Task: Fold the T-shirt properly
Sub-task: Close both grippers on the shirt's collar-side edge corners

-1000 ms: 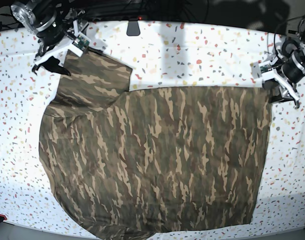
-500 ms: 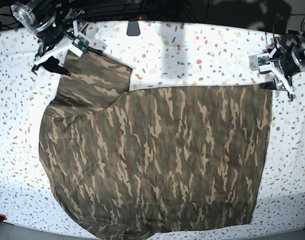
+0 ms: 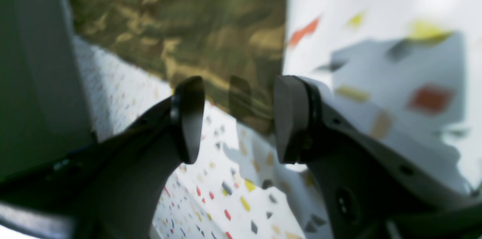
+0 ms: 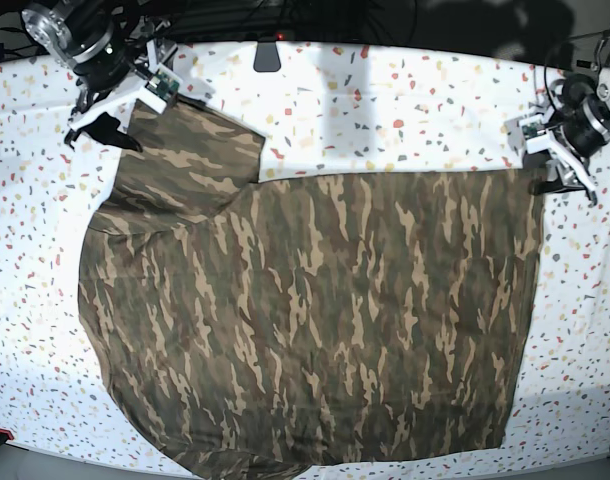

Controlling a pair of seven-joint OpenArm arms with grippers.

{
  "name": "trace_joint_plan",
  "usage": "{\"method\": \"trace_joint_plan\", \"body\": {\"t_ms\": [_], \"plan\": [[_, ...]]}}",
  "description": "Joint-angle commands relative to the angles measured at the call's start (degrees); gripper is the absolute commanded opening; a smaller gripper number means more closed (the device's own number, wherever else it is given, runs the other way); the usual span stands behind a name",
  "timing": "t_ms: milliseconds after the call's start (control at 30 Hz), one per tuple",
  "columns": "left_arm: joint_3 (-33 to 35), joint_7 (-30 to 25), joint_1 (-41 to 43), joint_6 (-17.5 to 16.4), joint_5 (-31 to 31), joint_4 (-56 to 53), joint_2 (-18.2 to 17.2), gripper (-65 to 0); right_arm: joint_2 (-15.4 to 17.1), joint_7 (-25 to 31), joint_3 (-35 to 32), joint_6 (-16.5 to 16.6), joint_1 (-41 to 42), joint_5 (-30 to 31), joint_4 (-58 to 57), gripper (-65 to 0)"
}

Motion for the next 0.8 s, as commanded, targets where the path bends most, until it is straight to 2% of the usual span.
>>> {"method": "trace_joint_plan", "body": {"t_ms": [0, 133, 267, 367, 567, 767], "plan": [[-0.52, 3.06, -0.28, -0.96, 2.25, -1.66, -1.42, -35.5, 0.61, 0.72, 0.37, -0.74, -0.20, 0.11, 0.96, -20.8], [-0.52, 3.54, -0.07, -0.94, 2.58, -3.50, -1.40, -35.5, 0.61, 0.72, 0.37, -0.74, -0.20, 0.11, 0.96, -20.8], [-0.52, -0.55, 0.72, -0.96, 2.56, 0.22, -1.20, -35.5, 0.61, 0.72, 0.37, -0.74, -0.17, 0.09, 0.96, -20.8], [-0.52, -0.63, 0.55, -0.96, 1.38, 3.87, -0.09, -35.5, 0.63, 0.70, 0.37, -0.74, -0.20, 0.11, 0.96, -20.8], [-0.52, 2.45, -2.03, -0.96, -1.51, 4.37, 2.62, -35.9, 0.61, 0.70, 0.37, -0.74, -0.20, 0.11, 0.96, -20.8], [-0.52, 4.00, -3.02, -0.96, -1.29, 4.35, 1.95, -37.4, 0.61, 0.68, 0.37, -0.74, -0.20, 0.11, 0.96, -20.8]]}}
